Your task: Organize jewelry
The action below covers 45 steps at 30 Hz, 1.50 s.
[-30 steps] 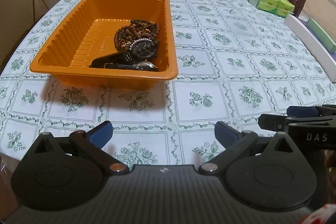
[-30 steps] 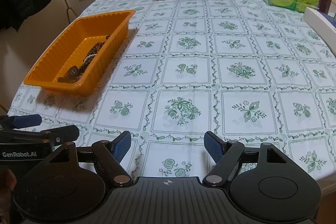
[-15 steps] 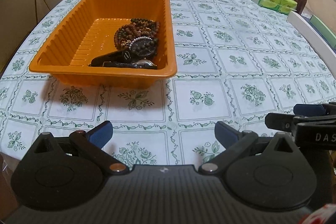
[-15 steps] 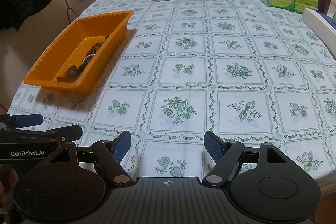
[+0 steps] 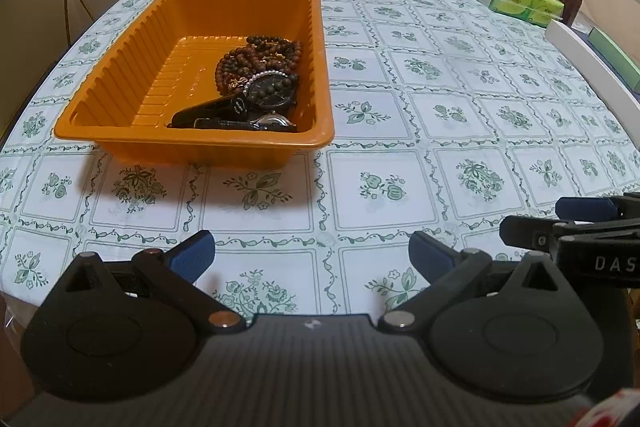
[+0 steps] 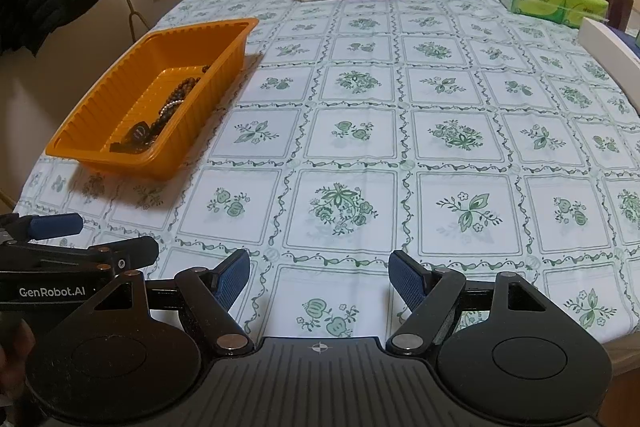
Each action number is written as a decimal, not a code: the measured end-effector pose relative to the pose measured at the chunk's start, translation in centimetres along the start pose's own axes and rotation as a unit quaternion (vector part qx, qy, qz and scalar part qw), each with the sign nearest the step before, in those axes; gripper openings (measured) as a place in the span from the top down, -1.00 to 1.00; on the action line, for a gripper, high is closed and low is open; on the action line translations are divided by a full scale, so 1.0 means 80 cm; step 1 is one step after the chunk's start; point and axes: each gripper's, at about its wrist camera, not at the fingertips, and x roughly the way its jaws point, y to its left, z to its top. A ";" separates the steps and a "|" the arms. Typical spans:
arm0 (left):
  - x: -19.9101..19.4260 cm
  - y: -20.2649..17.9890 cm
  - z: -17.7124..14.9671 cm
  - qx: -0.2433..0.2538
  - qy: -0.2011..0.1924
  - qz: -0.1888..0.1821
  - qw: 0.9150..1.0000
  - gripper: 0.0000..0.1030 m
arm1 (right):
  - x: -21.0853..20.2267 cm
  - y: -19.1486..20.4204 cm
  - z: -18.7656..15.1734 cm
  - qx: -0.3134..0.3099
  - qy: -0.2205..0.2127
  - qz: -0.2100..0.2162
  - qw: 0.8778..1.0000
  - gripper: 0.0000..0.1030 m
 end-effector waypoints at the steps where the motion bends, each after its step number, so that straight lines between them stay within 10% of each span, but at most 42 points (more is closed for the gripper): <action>1: 0.000 0.000 0.000 0.001 0.000 0.000 1.000 -0.99 | 0.000 0.000 0.000 0.000 0.000 0.000 1.000 -0.48; 45: -0.002 0.001 0.001 0.002 -0.004 0.000 1.000 -0.99 | 0.005 0.002 -0.001 -0.004 0.004 0.002 1.000 -0.48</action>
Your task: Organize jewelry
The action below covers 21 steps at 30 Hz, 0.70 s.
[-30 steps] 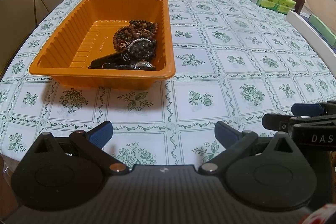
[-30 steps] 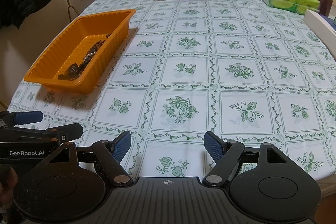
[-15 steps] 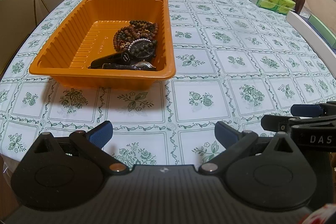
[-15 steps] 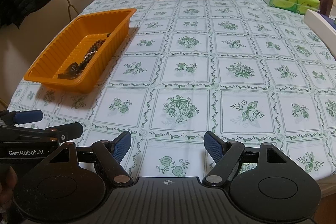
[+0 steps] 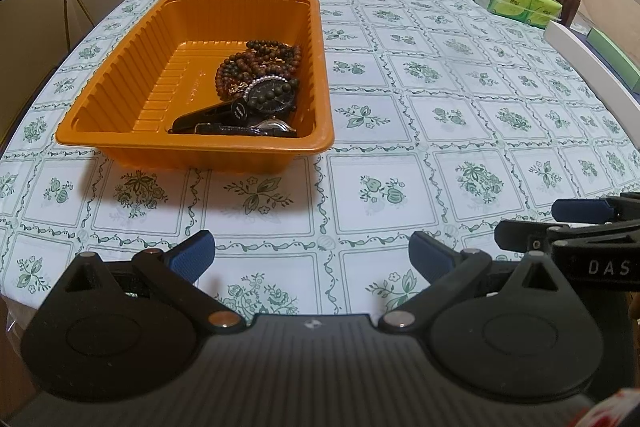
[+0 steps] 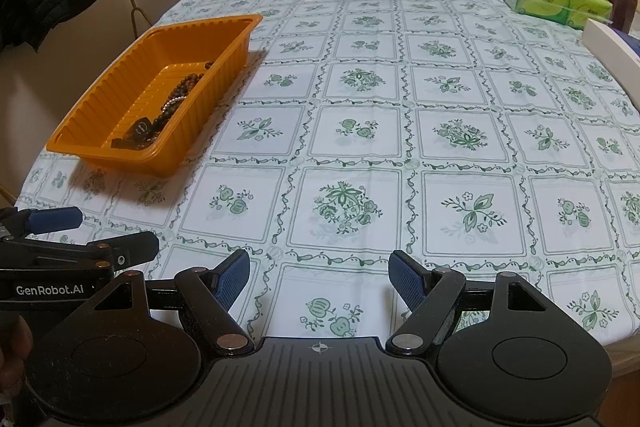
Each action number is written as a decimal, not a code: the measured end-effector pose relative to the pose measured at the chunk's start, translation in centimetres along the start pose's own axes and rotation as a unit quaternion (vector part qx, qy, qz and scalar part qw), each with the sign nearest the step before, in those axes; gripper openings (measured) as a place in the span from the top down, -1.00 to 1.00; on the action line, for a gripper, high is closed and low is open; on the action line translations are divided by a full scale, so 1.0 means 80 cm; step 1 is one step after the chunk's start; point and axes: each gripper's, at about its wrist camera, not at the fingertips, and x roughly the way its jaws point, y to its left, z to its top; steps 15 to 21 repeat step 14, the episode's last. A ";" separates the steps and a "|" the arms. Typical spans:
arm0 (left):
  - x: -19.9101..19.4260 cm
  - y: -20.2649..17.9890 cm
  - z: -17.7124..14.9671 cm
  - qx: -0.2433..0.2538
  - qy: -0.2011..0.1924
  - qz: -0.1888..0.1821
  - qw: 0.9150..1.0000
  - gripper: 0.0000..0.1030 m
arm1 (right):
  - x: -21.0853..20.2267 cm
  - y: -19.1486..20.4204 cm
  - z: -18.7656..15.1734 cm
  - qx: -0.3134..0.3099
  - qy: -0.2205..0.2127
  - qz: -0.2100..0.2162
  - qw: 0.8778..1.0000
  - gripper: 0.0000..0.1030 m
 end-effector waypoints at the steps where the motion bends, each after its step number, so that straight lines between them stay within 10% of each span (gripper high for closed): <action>1: 0.000 0.000 0.000 0.000 0.000 0.000 1.000 -0.99 | 0.000 0.000 0.000 0.000 0.000 0.000 1.000 -0.48; 21: -0.001 -0.001 0.001 0.005 -0.007 -0.002 1.000 -0.99 | -0.001 0.003 0.000 -0.001 -0.001 0.000 1.000 -0.48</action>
